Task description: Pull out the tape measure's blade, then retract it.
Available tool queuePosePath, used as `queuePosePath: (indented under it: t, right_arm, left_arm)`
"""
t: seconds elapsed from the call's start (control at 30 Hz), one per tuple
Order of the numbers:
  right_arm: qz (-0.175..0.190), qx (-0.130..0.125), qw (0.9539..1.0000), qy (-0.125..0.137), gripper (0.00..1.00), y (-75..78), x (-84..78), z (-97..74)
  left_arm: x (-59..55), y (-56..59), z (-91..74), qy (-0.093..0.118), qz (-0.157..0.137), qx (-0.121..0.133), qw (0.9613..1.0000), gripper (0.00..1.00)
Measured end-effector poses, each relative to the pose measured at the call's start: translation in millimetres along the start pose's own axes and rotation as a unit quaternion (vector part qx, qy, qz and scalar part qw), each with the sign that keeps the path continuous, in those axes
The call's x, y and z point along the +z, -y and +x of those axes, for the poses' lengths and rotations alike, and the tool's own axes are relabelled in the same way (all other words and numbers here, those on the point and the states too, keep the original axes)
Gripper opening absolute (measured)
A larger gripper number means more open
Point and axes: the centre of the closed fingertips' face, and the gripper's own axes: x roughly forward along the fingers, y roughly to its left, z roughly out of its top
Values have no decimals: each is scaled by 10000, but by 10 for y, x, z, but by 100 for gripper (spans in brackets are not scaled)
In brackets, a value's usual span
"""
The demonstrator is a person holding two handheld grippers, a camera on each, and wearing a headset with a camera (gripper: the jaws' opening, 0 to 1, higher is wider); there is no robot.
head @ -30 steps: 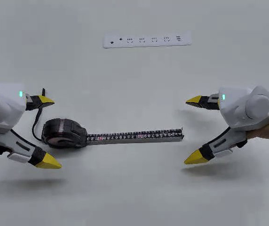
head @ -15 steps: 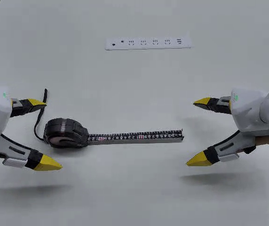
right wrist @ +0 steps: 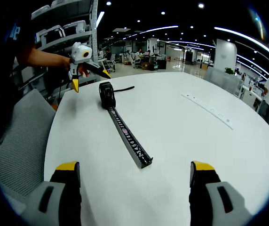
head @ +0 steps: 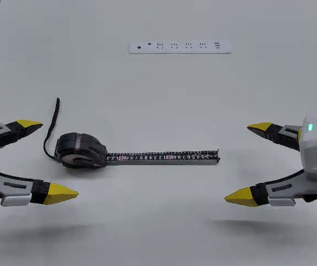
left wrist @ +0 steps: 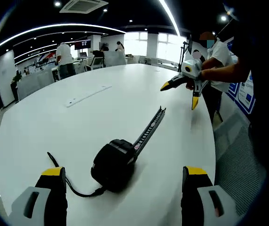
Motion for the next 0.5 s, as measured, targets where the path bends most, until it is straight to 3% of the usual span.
queuePosePath:
  t: [0.03, 0.3, 0.33, 0.5]
  right_arm:
    - [83, -69, 9999, 29, 99, -12, 3, -16]
    - [237, -218, 9994, 87, 99, -33, 2, -43]
    - [560, -544, 9969, 128, 99, -109, -19, -102]
    - [732, -749, 9943, 195, 98, -195, 0, -138]
  left_arm:
    - [22, -3, -12, 96, -104, 100, 9999, 100]
    - [34, 18, -41, 158, -215, 235, 9994, 100]
    - [38, 94, -84, 358, -557, 606, 9960, 100]
    - [-8, 144, -118, 422, -740, 958, 9917, 100]
